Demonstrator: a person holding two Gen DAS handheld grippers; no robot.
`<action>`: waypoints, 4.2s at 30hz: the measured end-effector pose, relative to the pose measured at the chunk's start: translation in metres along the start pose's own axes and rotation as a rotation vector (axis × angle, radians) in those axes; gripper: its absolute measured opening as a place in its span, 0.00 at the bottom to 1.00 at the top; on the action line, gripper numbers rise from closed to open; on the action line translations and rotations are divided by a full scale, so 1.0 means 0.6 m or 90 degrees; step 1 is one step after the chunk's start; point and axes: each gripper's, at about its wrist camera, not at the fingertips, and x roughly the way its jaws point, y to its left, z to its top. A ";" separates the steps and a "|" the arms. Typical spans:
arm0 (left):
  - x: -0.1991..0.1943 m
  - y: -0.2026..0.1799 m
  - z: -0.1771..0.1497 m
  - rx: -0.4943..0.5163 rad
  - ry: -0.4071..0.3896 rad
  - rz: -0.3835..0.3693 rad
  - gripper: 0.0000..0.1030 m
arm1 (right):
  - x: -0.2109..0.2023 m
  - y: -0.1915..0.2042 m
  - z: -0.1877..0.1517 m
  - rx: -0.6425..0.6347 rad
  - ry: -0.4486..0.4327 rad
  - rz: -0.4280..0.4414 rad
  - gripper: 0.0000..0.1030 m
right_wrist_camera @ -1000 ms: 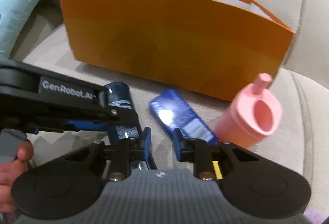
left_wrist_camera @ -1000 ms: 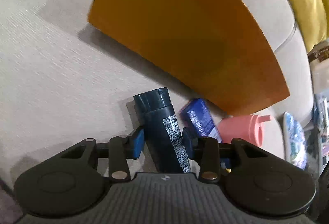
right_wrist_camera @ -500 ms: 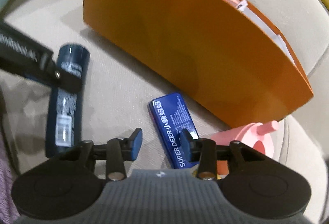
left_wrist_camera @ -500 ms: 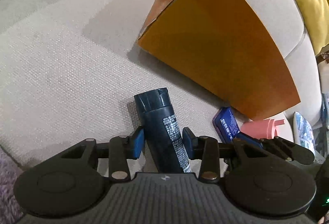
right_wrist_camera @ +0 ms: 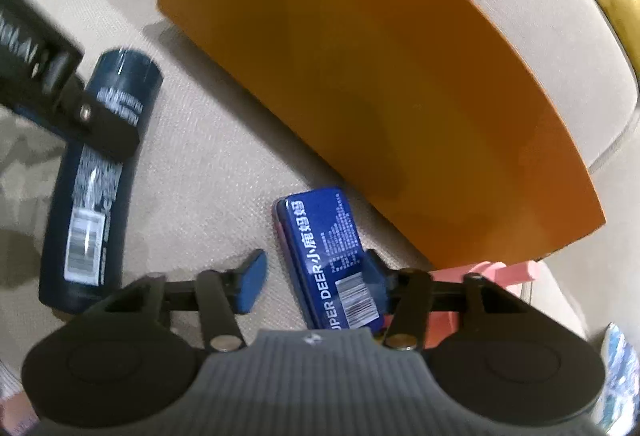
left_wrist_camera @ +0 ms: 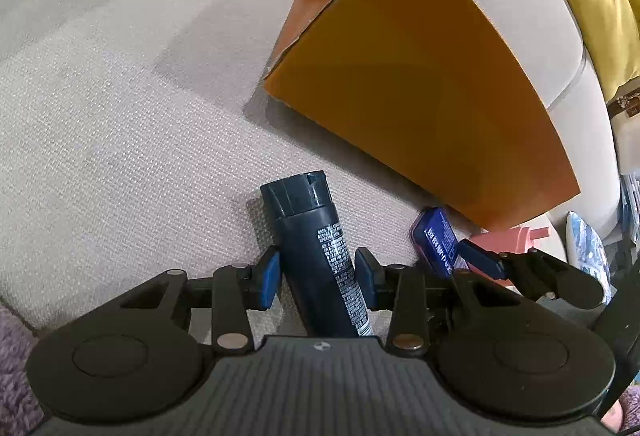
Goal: Organize rigid objects
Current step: 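Grasp the dark blue can with the left tool while the right tool grasps the blue tin, then carry the dark blue can and blue tin over the orange box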
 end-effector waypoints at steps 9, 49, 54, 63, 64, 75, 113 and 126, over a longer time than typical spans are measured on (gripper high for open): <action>-0.001 -0.002 -0.007 -0.003 -0.006 -0.001 0.44 | -0.034 0.001 0.024 0.052 -0.011 0.071 0.00; 0.025 0.016 0.000 -0.061 0.013 -0.035 0.44 | -0.024 -0.116 0.006 0.350 0.040 0.320 0.14; 0.022 0.007 -0.005 -0.038 -0.004 -0.037 0.40 | -0.009 -0.125 -0.008 0.369 0.042 0.336 0.14; -0.012 -0.028 -0.022 0.045 -0.049 -0.033 0.38 | -0.030 -0.128 -0.021 0.359 0.008 0.335 0.13; -0.020 -0.034 -0.024 0.057 -0.057 -0.040 0.37 | -0.037 -0.132 -0.022 0.358 0.002 0.337 0.13; -0.093 -0.085 -0.031 0.121 -0.146 -0.069 0.36 | -0.093 -0.182 -0.022 0.377 -0.074 0.338 0.13; 0.022 -0.240 0.238 0.416 -0.015 0.085 0.37 | 0.078 -0.355 0.154 0.429 -0.020 0.384 0.13; 0.084 -0.243 0.258 0.419 0.137 0.116 0.37 | 0.134 -0.334 0.161 0.476 0.033 0.449 0.13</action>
